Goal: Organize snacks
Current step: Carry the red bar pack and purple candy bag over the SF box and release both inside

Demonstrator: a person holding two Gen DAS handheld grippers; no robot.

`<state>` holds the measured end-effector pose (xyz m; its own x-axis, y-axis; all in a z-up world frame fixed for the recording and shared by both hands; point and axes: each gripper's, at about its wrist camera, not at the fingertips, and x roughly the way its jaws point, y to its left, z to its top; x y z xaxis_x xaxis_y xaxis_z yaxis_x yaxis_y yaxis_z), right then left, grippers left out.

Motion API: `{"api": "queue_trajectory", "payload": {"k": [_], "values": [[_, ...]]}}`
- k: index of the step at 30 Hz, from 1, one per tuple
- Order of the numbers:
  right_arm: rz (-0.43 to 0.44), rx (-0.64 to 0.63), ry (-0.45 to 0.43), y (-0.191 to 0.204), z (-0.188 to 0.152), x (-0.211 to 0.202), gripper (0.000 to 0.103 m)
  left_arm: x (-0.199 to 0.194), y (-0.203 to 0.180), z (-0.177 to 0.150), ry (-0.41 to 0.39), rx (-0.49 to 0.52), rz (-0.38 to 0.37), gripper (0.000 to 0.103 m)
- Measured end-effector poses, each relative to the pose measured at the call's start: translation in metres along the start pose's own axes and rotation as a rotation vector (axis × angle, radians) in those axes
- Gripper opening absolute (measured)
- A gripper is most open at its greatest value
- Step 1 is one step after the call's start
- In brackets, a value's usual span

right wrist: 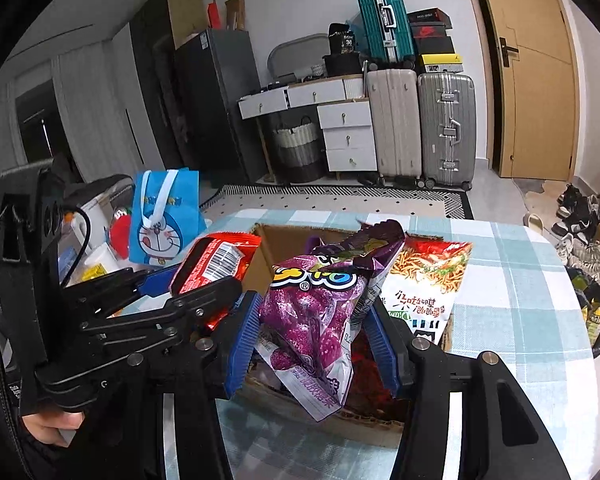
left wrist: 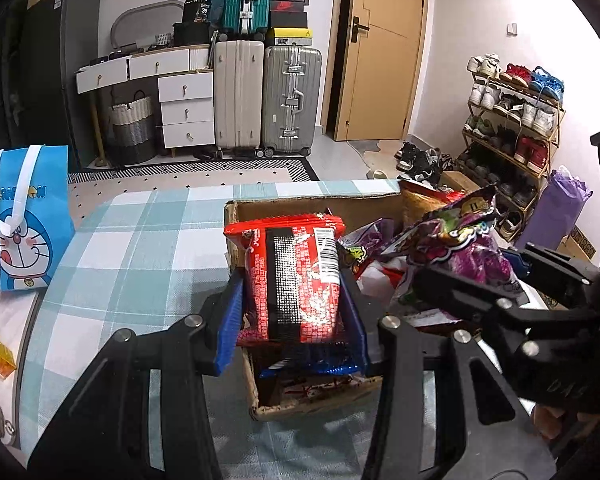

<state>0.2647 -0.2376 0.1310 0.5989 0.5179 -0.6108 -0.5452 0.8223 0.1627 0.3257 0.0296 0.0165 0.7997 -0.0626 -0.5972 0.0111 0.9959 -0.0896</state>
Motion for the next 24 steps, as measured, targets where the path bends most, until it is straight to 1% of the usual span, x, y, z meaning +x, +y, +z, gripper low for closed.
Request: {"api": "queue_trajectory", "payload": {"k": [4,6,11,17,24], "values": [[-0.009,-0.010,0.025,0.003,0.002,0.015,0.053,0.007,0.000,0.001,0.000,0.009,0.009,0.042],[-0.015,-0.013,0.034,0.003,0.001,0.021,0.053,0.010,0.003,0.003,0.003,0.004,-0.002,0.042],[-0.039,-0.015,0.050,-0.001,0.000,0.034,0.053,0.015,0.001,0.002,0.002,0.014,0.001,0.042],[-0.031,-0.011,0.064,-0.009,-0.004,0.038,0.053,0.019,-0.001,-0.002,0.004,0.019,0.000,0.042],[-0.036,-0.041,0.083,-0.012,-0.007,0.037,0.053,0.027,-0.003,0.002,0.007,0.008,-0.003,0.042]]}}
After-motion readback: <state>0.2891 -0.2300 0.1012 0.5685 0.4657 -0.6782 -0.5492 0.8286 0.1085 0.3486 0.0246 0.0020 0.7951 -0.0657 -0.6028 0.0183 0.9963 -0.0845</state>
